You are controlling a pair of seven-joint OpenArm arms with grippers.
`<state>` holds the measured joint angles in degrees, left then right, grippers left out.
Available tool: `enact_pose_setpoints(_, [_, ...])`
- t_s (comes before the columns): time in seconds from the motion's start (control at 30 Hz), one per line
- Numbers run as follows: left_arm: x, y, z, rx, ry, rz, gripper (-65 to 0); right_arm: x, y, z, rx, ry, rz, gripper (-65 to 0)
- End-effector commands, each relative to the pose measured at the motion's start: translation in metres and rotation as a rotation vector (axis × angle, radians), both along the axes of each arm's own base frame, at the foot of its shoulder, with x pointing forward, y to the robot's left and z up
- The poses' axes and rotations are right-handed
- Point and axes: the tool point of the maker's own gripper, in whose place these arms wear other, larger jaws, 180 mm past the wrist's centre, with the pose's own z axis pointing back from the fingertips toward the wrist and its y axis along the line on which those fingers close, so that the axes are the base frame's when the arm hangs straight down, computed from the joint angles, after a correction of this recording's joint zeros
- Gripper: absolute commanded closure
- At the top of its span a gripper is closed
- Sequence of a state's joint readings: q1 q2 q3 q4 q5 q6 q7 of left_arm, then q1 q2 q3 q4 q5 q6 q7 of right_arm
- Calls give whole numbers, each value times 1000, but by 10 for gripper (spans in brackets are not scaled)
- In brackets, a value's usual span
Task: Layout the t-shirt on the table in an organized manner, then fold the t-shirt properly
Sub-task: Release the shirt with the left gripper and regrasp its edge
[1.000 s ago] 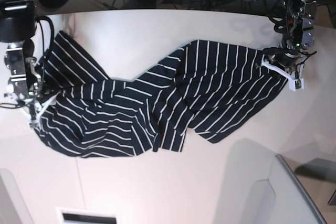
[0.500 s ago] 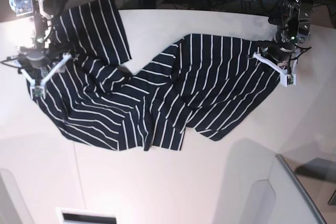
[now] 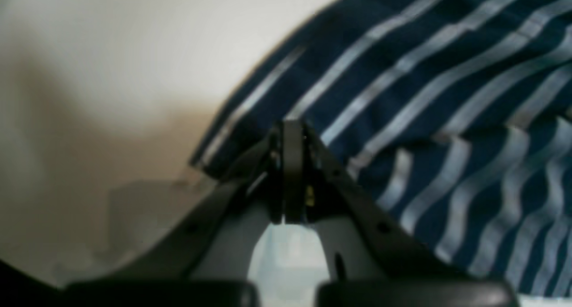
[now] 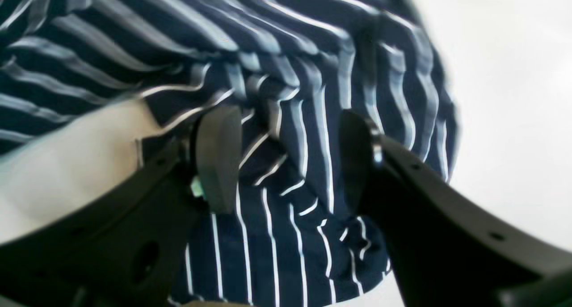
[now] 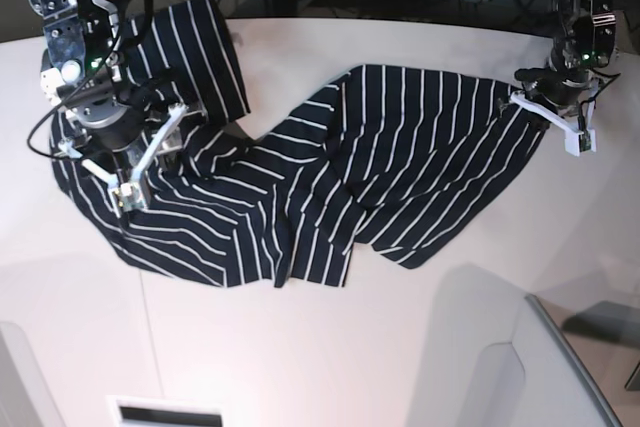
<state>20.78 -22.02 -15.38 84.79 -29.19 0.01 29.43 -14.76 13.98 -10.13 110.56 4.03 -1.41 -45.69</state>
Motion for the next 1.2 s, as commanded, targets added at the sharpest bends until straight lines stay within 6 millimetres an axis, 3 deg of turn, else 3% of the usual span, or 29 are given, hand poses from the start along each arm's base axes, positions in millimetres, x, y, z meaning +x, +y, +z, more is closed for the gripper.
enact_pose_setpoints(0.0, [1, 17, 17, 39, -37, 20, 0, 14, -6, 15, -21, -66, -5, -323])
enact_pose_setpoints(0.27, [-58, 56, 31, 62, -43, 216, 0, 15, -8, 11, -26, -56, -8, -323])
enact_pose_setpoints(0.3, [-67, 59, 32, 63, -42, 244, -21, 15, -8, 11, -26, -56, -8, -323])
enact_pose_setpoints(0.37, [-82, 66, 33, 67, -41, 291, -153, 14, -8, 9, -26, -50, -8, -323])
enact_pose_setpoints(0.4, [-84, 70, 34, 72, -43, 304, -176, 14, -8, 8, -26, -48, -7, -323])
enact_pose_setpoints(0.57, [-81, 68, 36, 52, -63, 296, -186, 13, -7, 6, -26, -42, -3, -323])
enact_pose_setpoints(0.7, [-68, 52, 29, -118, -123, 289, -188, 8, -9, -2, -30, -17, -6, -321])
enact_pose_setpoints(0.9, [-64, 56, 16, -185, -135, 347, -189, -2, -10, -9, -32, 9, -7, -321])
enact_pose_setpoints(0.97, [-69, 59, 9, -194, -119, 369, -234, -3, -11, -10, -34, 11, -9, -321])
enact_pose_setpoints(1.1, [-67, 77, 12, -191, -154, 429, -428, -4, -11, -10, -36, 13, -5, -321])
enact_pose_setpoints(1.17, [-60, 80, 16, -192, -176, 436, -438, -4, -11, -10, -36, 13, -5, -321])
